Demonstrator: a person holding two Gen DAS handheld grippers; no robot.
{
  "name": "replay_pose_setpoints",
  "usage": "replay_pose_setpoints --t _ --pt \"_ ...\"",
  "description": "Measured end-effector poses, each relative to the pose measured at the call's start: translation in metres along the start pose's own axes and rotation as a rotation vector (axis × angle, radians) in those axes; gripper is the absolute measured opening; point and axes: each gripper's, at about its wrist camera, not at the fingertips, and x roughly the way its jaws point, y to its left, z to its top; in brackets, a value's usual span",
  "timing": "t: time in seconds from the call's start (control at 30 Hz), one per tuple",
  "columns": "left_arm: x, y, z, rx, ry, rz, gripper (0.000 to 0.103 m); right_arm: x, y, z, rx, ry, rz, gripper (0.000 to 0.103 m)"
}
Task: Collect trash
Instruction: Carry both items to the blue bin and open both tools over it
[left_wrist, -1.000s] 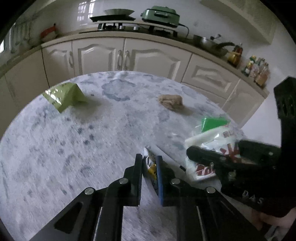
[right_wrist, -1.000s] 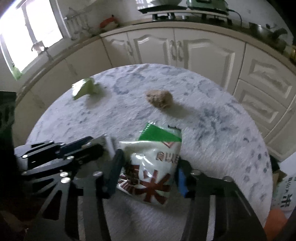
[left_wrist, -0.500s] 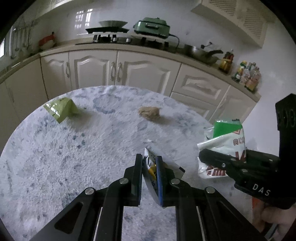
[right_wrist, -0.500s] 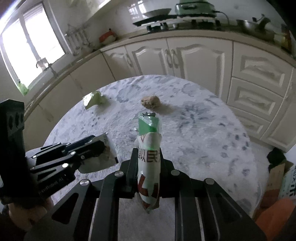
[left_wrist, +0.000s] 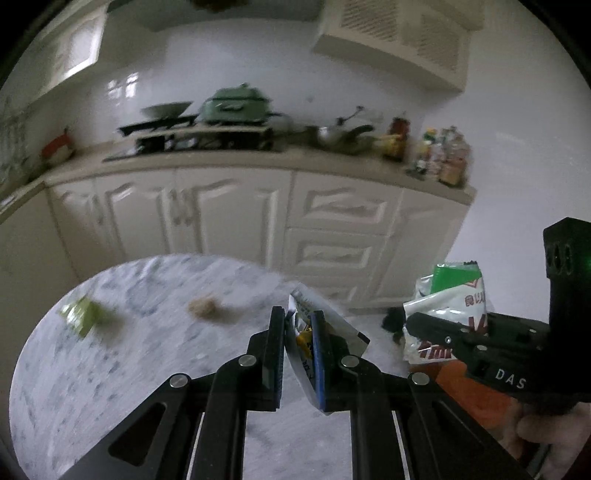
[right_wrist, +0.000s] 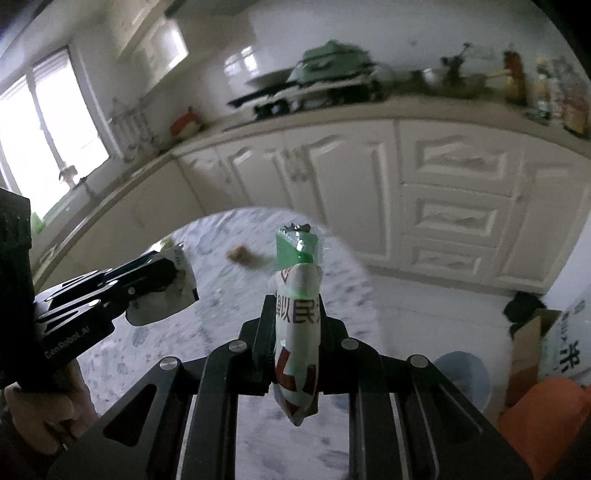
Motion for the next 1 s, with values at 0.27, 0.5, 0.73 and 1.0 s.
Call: replay_pose_setpoints --t 0.27,0.5,0.73,1.0 --pt "0.029 -0.082 0.031 0.117 -0.028 -0.132 0.009 -0.07 -0.082 0.01 0.078 -0.094 -0.156 0.016" --pt "0.085 -0.141 0.055 0.176 0.008 -0.234 0.009 -0.102 -0.153 0.005 0.161 -0.113 -0.268 0.016" --pt "0.173 -0.18 0.065 0.201 0.13 -0.303 0.009 -0.075 -0.228 -0.013 0.271 -0.034 -0.289 0.017" --pt "0.289 -0.219 0.065 0.217 0.34 -0.32 0.01 -0.006 -0.29 -0.046 0.386 0.114 -0.274 0.019"
